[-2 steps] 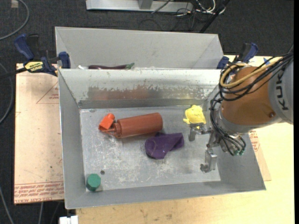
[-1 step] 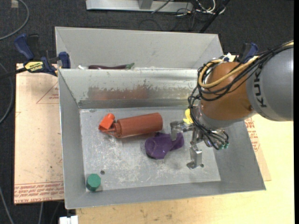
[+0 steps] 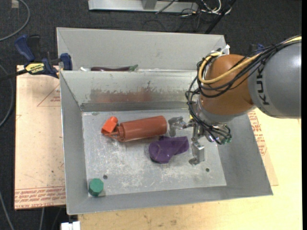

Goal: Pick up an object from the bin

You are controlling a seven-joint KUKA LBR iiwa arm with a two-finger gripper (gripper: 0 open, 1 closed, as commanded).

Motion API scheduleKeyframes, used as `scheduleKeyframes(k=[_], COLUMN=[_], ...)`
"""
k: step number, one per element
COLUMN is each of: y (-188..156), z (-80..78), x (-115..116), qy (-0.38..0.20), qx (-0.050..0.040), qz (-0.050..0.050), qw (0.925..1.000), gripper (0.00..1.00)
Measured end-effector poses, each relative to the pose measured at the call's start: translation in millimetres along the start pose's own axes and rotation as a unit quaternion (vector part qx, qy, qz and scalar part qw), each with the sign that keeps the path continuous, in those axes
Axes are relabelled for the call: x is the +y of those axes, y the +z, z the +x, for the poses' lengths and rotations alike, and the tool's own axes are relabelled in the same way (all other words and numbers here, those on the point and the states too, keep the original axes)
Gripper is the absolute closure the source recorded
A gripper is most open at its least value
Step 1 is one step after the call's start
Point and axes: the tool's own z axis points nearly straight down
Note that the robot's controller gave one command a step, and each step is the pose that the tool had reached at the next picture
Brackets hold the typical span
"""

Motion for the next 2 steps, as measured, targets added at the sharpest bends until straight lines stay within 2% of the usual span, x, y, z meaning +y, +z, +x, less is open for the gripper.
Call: scheduleKeyframes(k=[1, 2], y=[44.9, 65.1], z=[-2.2, 3.2], x=[5.7, 18.0], qy=[0.09, -0.031], qx=[0.003, -0.0031], qz=[-0.002, 0.001], qw=[0.9959, 0.9995], gripper=[0.0, 1.0])
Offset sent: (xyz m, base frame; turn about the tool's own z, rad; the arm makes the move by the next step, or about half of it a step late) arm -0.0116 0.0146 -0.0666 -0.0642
